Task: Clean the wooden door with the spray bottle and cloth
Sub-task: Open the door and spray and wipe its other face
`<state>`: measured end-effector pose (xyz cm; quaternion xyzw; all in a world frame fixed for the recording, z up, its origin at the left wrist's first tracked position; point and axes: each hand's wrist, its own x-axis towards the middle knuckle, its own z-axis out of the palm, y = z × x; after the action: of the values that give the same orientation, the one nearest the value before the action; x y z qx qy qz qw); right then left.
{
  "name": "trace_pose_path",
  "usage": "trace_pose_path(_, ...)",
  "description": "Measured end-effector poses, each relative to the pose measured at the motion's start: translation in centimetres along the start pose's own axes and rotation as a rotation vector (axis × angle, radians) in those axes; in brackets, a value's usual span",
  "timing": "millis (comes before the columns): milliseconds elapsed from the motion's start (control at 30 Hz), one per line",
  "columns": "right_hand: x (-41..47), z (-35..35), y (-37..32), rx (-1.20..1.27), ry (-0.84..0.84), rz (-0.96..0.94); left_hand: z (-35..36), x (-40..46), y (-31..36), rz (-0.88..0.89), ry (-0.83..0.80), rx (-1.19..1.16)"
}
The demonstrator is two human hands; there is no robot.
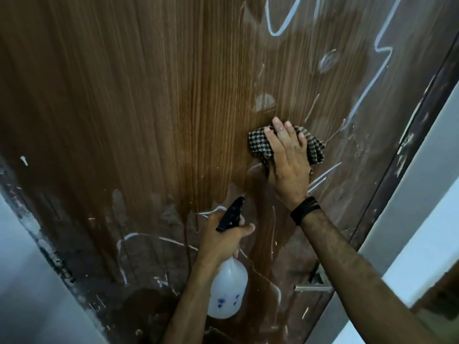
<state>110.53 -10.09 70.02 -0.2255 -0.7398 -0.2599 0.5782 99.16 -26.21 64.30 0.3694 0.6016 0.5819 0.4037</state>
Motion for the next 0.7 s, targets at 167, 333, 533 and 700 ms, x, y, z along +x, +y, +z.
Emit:
trace_pose_path(167, -4.2, 1.1, -1.1, -0.045, 0.019, 0.016, 0.7, -0.5, 0.0, 0.023, 0.062, -0.042)
trace_pose_path(333, -9.5, 2.2, -2.5, -0.075, -0.153, -0.082, 0.2, -0.9, -0.8, -0.016, 0.094, -0.008)
trace_pose_path(533, -4.5, 2.1, -3.3, -0.019, -0.017, 0.081, -1.2, -0.6, -0.4, -0.016, 0.170, -0.006)
trace_pose_path(700, 1.3, 2.5, -4.1, -0.034, 0.079, 0.082, -2.1, -0.5, 0.2, 0.006, 0.176, -0.049)
